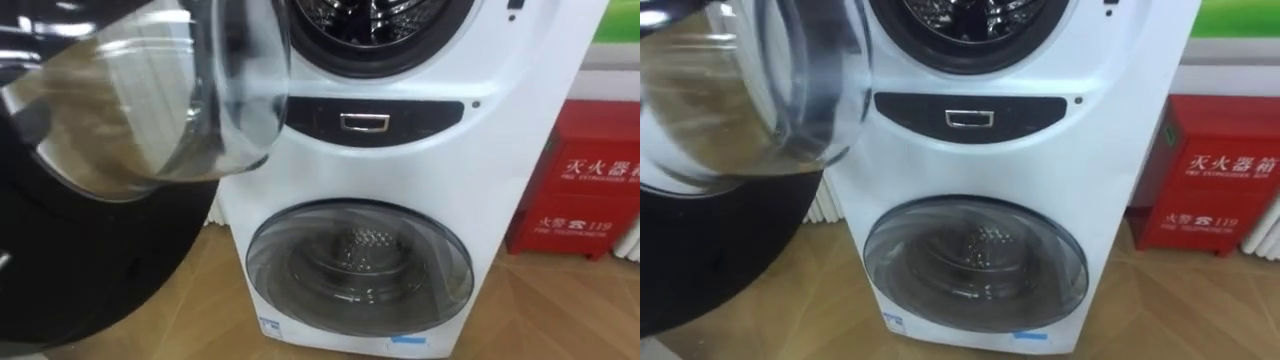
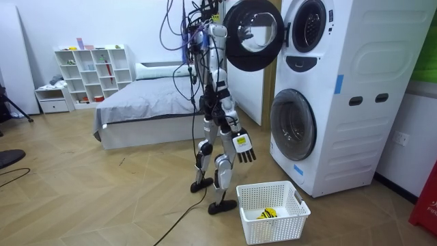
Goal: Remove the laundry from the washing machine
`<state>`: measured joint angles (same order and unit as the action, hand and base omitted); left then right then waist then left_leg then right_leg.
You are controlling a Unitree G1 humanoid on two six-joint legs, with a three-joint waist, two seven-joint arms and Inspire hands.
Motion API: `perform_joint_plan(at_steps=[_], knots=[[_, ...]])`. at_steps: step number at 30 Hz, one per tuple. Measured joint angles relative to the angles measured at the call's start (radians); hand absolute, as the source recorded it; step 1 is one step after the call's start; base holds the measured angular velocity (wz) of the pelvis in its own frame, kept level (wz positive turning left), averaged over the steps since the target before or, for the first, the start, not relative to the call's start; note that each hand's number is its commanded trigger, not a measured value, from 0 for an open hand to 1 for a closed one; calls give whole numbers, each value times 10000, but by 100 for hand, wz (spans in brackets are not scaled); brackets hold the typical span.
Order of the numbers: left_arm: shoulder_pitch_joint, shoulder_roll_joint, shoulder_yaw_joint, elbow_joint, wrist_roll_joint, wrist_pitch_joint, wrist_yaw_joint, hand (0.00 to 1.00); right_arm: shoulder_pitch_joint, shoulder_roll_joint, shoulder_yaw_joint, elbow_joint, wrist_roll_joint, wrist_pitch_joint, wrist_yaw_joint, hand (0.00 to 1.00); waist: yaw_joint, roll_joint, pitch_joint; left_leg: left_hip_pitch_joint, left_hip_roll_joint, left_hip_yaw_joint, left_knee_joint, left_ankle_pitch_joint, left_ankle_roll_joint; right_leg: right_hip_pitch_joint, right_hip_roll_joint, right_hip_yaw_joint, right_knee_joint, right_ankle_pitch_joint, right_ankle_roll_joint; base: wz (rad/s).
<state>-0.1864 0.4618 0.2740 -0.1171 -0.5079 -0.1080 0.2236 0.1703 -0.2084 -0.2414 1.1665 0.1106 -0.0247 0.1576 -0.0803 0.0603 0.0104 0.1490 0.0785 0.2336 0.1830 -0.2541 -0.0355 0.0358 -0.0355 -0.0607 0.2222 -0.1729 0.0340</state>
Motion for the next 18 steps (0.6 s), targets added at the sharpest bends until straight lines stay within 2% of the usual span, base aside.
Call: perform_joint_plan(at_steps=[2, 4, 6, 7, 9, 10, 12, 13, 15, 17, 18], knots=[[-271, -179, -414, -5, -38, 156, -42, 0, -162, -6, 354, 0, 53, 48, -15, 0, -48, -23, 15, 8, 2, 7, 3, 0, 0, -5, 0, 2, 1, 0, 0, 2], [-455, -656, -765, -5, -257, 174, -254, 0, -357, 25, 858, -1, -33, 98, -27, 0, -174, -91, 41, 9, -5, 7, 2, 1, 1, -3, -4, 10, 10, 0, 0, 0], [-455, -1529, -1527, -5, -298, 224, -452, 0, -618, 174, 1080, 18, -79, 243, -43, 0, -373, -216, 40, -31, -36, -12, 22, 15, 25, -2, -47, -50, -5, 10, 15, 7], [-454, -1757, -1794, -6, -297, 247, -511, 0, -701, 208, 1161, 58, -60, 263, -53, 0, -462, -252, 39, -69, -45, -31, 47, 20, 34, -6, -66, -88, -13, 14, 23, 11], [-456, -2696, -3007, -25, -305, 195, -1047, 0, -1031, 277, 1588, 110, -82, 279, -37, 0, -718, -413, 66, -182, -73, 15, 58, 42, 70, -95, -94, -71, -42, 62, 63, 0], [-465, -3261, -3165, 38, -20, -32, -975, 0, -1154, 343, 1756, 115, -89, 265, -29, 0, -871, -470, 98, -187, -73, 26, 56, 47, 79, -33, -89, -47, -85, 91, 65, -8], [-460, -3456, -3568, 277, 250, -145, -985, 0, -1182, 358, 1879, 122, -165, 268, -43, 0, -965, -477, 99, -185, -70, 39, 59, 49, 80, -21, -80, -44, -239, 136, 79, 0], [-460, -3445, -3747, 337, 299, -166, -990, 0, -1206, 344, 1955, 129, -97, 268, -55, 0, -1009, -471, 99, -189, -72, 46, 57, 49, 81, -18, -85, -52, -263, 146, 86, 6], [-455, -3567, -4540, 668, 408, -218, -1124, 0, -1461, 354, 2206, 348, 20, 234, -142, 0, -1206, -480, 90, -268, -78, 58, 59, 50, 83, -20, -92, -105, -366, 199, 99, 6], [-460, -3540, -5458, 1148, 410, 33, -1607, 0, -1611, 376, 2300, 412, 67, 228, -146, 0, -1405, -482, 85, -349, -85, 44, 58, 50, 84, -19, -97, -115, -362, 204, 101, 0], [-457, -3544, -6159, 1557, 410, 332, -1876, 0, -1695, 398, 2462, 413, 143, 223, -156, 0, -1588, -477, 87, -391, -83, 39, 58, 50, 83, -61, -93, -113, -346, 208, 97, 0]])
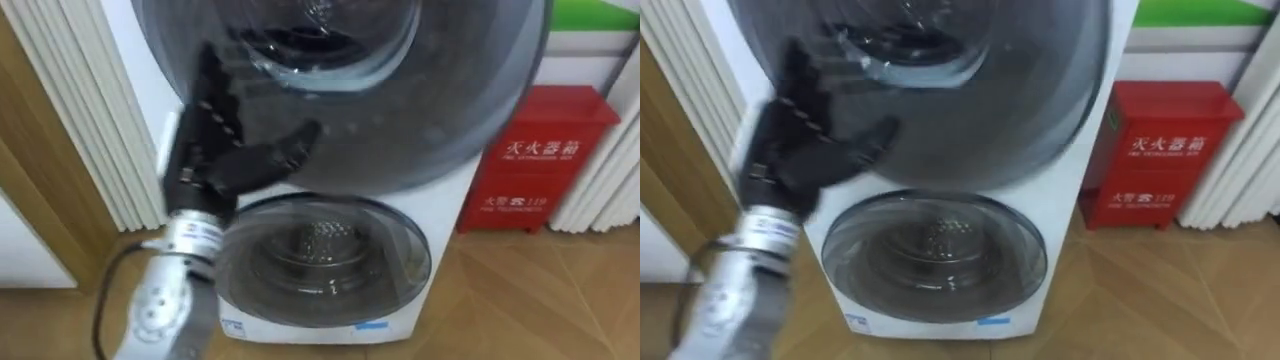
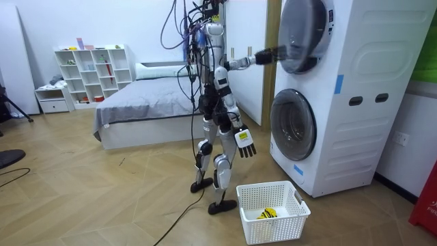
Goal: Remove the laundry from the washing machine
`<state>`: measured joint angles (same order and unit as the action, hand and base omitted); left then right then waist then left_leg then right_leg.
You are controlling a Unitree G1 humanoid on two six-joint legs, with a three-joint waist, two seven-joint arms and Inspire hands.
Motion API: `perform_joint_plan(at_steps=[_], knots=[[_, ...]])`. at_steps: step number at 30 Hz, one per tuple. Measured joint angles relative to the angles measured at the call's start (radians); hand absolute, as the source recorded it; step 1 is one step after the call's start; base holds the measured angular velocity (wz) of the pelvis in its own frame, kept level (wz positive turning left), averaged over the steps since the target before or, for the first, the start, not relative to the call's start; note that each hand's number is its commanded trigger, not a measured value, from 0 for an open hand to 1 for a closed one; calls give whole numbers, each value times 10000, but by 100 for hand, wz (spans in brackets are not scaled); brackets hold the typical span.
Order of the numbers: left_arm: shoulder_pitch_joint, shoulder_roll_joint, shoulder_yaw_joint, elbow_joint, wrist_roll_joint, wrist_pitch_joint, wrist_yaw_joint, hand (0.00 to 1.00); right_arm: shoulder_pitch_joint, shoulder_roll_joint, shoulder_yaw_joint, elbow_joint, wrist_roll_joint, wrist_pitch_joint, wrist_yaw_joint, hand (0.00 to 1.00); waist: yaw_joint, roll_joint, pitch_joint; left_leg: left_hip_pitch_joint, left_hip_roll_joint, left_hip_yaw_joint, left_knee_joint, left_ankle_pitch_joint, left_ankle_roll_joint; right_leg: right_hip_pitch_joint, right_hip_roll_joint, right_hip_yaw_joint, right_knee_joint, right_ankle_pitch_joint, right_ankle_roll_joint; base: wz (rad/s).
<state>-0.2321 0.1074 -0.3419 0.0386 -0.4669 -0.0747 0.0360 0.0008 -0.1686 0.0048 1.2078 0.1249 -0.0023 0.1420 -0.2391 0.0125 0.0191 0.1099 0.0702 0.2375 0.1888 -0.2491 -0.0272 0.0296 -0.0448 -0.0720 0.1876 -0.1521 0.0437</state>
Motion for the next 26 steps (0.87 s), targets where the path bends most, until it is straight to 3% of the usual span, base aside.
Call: perform_joint_plan(at_steps=[3, 5, 8, 10, 13, 14, 16, 18, 20, 23, 26], knots=[[5, -117, -1455, 1025, 298, 608, -856, 0, -131, 12, 249, -62, 135, -42, 20, 0, -222, 33, -13, -81, 47, 68, -19, 0, 0, -159, 74, 205, 0, 21, -33, -24], [66, -175, -1826, 1654, 502, 729, -1224, 0, -125, 14, 352, -53, 311, -41, 30, 0, -280, 26, -8, 52, 87, 101, -43, 0, -1, -152, 155, 375, -4, 24, -39, -42], [688, -86, -1617, 2631, 912, 626, -1519, 0, 44, 15, 402, -61, 701, -80, 4, 0, -41, 41, -13, 438, 188, 107, -249, 7, -9, -74, 350, 401, -17, 68, -112, -55], [1433, 78, -1092, 3713, 1284, 308, -1619, 0, 284, 20, 370, -122, 923, -190, -12, 0, 348, -4, -5, 604, 264, 100, -283, 6, -10, -50, 466, 366, -22, 110, -179, -48], [2979, 651, 831, 6738, 2038, 137, -1551, 0, 684, 28, -90, -150, 1119, -294, 27, 0, 649, -91, -52, 635, 387, 88, -254, 6, -13, -18, 540, -123, -22, 116, -197, -2], [3282, 794, 1235, 7197, 2229, 128, -1511, 0, 786, 38, -158, -160, 1139, -316, 43, 0, 796, -136, -73, 665, 407, 98, -254, 6, -13, -16, 560, -168, -22, 115, -200, 0], [4250, 1232, 2737, 8888, 2977, 125, -1162, 0, 1192, 9, -358, -149, 1227, -311, 127, 0, 1387, -278, -182, 722, 457, 32, -252, 5, -14, 85, 583, -567, -64, 121, -228, 2], [4711, 1420, 3762, 9826, 3551, 103, -662, 0, 1373, 4, -512, -94, 1202, -310, 140, 0, 1682, -267, -190, 791, 456, -74, -257, 4, -17, 212, 554, -692, -78, 123, -231, 23], [5135, 1505, 4382, 10563, 4085, -19, -164, 0, 1472, 4, -708, 0, 1104, -322, 263, 0, 1918, -264, -191, 846, 397, -211, -258, 3, -18, 390, 473, -865, -199, 123, -232, 24], [5788, 1449, 4579, 11277, 5412, 115, 414, 0, 1379, 5, -702, 301, 1056, -470, 449, 0, 2142, -239, -175, 948, 344, -213, -265, -1, -25, 586, 407, -1008, -298, 126, -235, 16], [5994, 875, 4573, 11292, 6110, 543, 565, 0, 1391, -9, -704, 546, 1266, -518, 418, 0, 2179, -178, -150, 938, 276, -207, -264, -1, -25, 714, 319, -1100, -401, 124, -232, 18]])
